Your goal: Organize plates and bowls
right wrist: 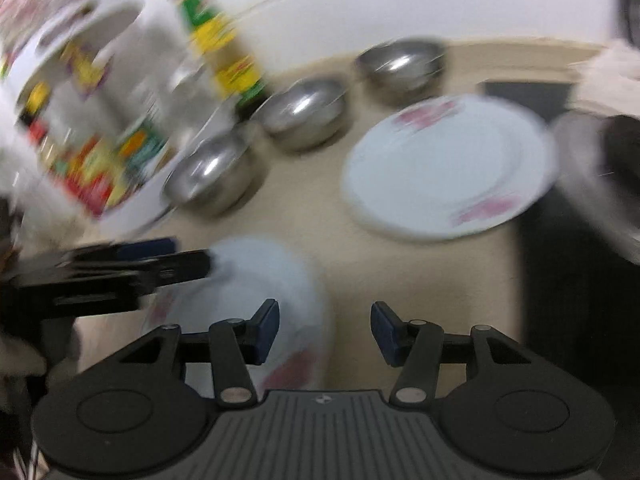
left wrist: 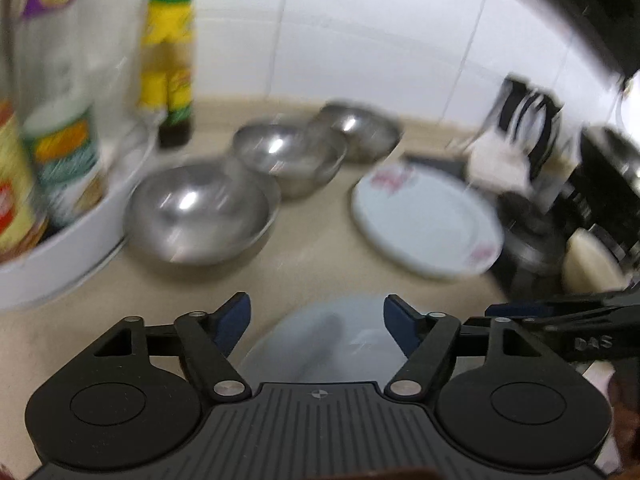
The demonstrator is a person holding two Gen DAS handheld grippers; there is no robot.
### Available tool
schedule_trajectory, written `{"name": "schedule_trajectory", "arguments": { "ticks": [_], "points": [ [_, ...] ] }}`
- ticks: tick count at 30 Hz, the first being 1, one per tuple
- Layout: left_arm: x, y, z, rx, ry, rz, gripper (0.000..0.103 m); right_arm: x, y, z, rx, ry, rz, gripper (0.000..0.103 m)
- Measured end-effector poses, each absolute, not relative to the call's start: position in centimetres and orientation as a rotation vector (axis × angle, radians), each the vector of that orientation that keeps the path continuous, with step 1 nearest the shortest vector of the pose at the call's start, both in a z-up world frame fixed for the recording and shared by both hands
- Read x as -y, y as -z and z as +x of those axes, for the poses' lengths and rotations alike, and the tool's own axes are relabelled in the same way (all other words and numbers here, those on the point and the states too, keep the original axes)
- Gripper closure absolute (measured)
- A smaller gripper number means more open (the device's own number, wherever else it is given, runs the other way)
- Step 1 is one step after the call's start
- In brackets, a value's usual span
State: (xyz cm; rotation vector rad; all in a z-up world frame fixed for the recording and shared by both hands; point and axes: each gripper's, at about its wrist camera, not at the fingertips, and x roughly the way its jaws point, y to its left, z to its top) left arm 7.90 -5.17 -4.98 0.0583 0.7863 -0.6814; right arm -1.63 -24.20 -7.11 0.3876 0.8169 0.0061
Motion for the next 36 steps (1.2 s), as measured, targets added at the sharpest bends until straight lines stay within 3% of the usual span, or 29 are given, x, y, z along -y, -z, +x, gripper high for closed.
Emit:
{"name": "schedule_trajectory", "arguments": {
  "ticks": [5,8,11,26,36],
  "points": [
    [11.1,4.8,9.9,-0.792,0.789,0.073,0.019,30.3,5.9,-3.0,-0.735,0.192,0.486,0.053],
    [14.5,6.4,12.4,-0.865,0.782,0.083,0.026,32.6,6.6,-3.2,-0.724,0.24,0.561,0.053],
    [16.2,6.9,13.8,-0.88,0.794,0.102,0.026,33.3,6.8,-2.8,-0.701,0.268,0.557,0.053],
    [19.0,9.2,18.7,-0.913,0.778,0.155,0.022,36.1,7.8,1.1,-0.688,0.275,0.611,0.053],
    [20.2,9.4,17.1,-0.88,0.875,0.202,0.022,34.9,7.8,2.8,-0.7,0.262,0.518,0.048]
  ]
}}
